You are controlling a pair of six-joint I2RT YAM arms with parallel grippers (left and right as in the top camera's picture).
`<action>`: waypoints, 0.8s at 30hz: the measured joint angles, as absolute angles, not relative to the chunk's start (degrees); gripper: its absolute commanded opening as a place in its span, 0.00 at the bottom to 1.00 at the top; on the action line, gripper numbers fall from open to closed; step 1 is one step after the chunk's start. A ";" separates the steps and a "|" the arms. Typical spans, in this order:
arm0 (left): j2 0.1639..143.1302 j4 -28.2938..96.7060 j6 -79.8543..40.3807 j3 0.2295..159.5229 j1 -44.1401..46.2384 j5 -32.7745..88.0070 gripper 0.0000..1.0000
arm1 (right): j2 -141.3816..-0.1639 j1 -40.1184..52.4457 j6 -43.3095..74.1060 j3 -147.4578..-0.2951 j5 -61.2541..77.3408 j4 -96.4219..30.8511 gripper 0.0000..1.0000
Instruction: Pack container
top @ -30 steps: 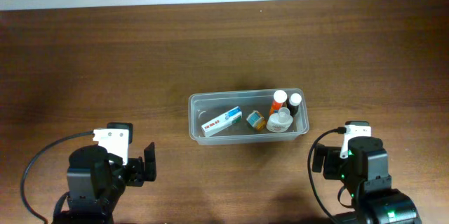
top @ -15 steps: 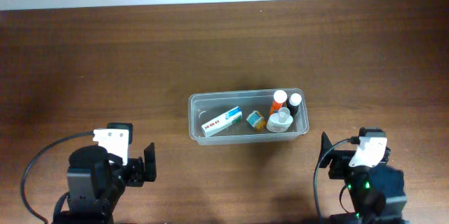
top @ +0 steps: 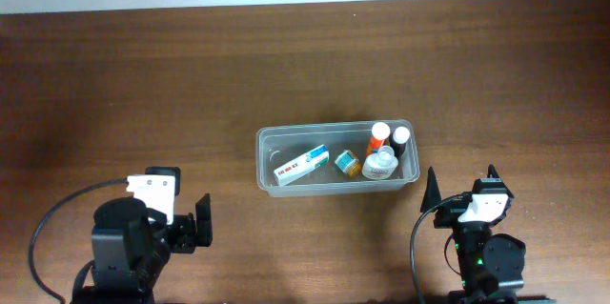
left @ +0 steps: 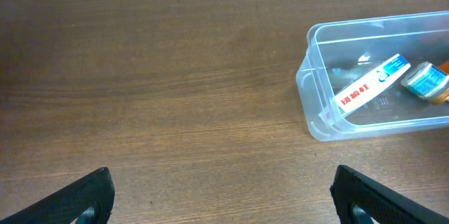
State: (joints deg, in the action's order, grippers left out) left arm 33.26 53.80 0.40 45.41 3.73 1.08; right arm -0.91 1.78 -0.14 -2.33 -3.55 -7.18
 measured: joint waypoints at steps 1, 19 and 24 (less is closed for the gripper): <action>33.26 53.80 0.40 45.41 3.73 1.10 1.00 | -0.91 1.78 -0.12 -2.33 -3.55 -7.18 0.99; 32.99 54.00 0.40 45.41 3.73 1.08 0.99 | -0.91 1.78 -0.23 -2.28 -3.55 -7.18 0.98; 26.15 53.32 1.06 42.74 3.73 -0.43 0.99 | -0.91 1.78 -0.21 -2.28 -3.55 -7.16 0.99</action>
